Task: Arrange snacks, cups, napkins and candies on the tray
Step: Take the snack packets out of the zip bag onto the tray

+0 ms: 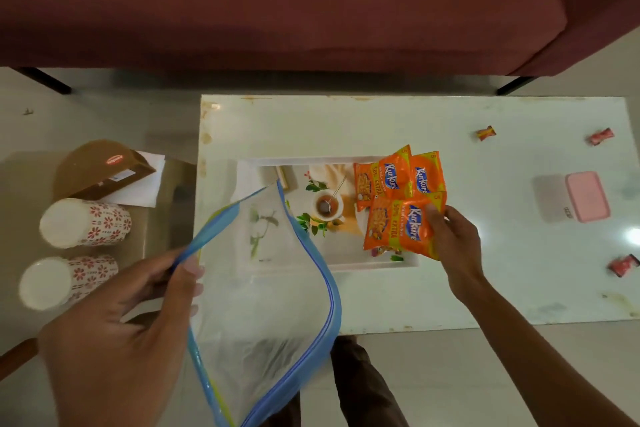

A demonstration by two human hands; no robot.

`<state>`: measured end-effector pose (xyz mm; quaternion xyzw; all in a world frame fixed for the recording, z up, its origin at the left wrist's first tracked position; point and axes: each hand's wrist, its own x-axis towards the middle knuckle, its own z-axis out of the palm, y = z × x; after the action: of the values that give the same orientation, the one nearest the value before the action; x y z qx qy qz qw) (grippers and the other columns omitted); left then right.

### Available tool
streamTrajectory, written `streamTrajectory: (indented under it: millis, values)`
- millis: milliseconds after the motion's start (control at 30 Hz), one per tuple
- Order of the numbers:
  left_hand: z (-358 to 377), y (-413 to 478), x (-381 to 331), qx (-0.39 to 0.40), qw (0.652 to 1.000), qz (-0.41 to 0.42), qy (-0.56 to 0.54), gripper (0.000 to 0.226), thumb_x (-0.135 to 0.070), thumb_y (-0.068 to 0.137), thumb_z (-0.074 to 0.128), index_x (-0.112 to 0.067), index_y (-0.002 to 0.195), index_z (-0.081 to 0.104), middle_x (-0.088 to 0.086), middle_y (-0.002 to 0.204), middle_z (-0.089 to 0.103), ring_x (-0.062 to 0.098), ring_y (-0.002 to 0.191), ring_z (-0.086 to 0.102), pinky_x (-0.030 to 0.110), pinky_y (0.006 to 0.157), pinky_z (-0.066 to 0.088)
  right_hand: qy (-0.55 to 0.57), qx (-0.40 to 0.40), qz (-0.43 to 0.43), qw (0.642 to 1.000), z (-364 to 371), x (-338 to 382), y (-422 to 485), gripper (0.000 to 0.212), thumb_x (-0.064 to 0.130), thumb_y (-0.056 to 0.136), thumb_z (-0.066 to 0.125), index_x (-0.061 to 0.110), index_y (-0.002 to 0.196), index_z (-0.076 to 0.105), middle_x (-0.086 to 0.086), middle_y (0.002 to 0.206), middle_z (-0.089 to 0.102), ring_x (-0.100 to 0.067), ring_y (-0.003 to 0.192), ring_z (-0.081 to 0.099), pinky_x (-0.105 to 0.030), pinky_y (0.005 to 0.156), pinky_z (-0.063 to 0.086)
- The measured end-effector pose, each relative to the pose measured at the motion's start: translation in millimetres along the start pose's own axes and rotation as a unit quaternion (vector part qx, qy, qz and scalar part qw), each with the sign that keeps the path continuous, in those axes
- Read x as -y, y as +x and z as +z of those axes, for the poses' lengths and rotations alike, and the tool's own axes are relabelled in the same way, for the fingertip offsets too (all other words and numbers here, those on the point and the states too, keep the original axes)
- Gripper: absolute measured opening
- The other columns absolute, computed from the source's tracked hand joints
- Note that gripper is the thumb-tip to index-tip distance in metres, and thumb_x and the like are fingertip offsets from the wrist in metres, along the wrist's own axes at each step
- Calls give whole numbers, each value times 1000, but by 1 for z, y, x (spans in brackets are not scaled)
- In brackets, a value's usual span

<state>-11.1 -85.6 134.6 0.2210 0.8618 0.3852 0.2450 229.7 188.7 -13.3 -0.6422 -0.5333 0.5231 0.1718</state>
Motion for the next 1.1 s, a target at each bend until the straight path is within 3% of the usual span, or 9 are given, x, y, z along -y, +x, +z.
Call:
streamTrajectory:
  millis: [100,200,267,333,500,800,933,1000,1100]
  values:
    - [7,4,-7,-27,999,10,-24,11,-50,85,66,-55,94,69,-19,86,76,3,90,71,17,75,58,-41,51,8,998,12,-13,10,30,48,95,56,31,118,63,5,110,72,-14,92,71,-35,78,60]
    - [20,-1,-15,-103,994,30,-35,15,-43,84,67,-36,97,72,-4,80,75,4,74,71,7,61,54,-70,79,3,994,23,-17,16,14,45,96,55,39,109,57,7,110,65,-11,89,67,-33,77,56]
    - [24,-2,-25,-110,993,22,-34,21,-40,84,65,-28,99,73,-3,79,74,1,73,70,3,59,51,-102,92,-31,990,29,-19,18,4,41,98,54,41,102,55,10,107,63,-13,91,65,-31,76,54]
    - [26,-2,-30,-114,993,24,-25,25,-39,83,64,-24,100,73,-6,78,72,-5,74,69,0,59,49,-126,101,-54,985,33,-20,20,8,37,99,52,36,107,56,7,110,63,-17,96,65,-33,78,54]
    - [31,-4,-38,-126,992,20,-19,24,-37,85,64,-23,102,74,-7,78,72,-7,76,68,0,59,48,-181,78,-71,978,35,-26,23,31,32,100,52,13,123,61,-8,120,67,-27,101,67,-34,80,52]
    - [31,-9,-40,-122,992,23,-23,23,-39,86,64,-25,102,75,-8,79,73,-2,75,71,4,57,52,-179,6,-59,982,27,-25,17,28,31,98,58,11,115,65,-10,120,69,-21,94,66,-32,80,52]
    - [28,-14,-44,-123,992,27,-20,22,-42,86,64,-29,101,73,-9,79,73,-3,76,70,4,58,52,-175,-26,-125,976,12,-14,-1,18,24,98,57,13,111,65,-7,119,68,-25,101,69,-15,71,48]
    - [25,-19,-50,-119,992,33,-13,24,-46,89,65,-27,101,75,-12,78,74,-1,76,71,5,61,53,-198,23,-175,964,6,-6,-23,30,24,94,64,15,123,59,-6,125,64,-25,108,66,-17,72,51]
    - [22,-29,-67,-113,993,38,-23,24,-50,86,63,-33,97,75,-14,73,74,2,71,72,10,58,55,-207,175,-280,921,-1,16,-71,84,41,79,77,25,148,32,1,151,41,-18,135,44,-31,101,45]
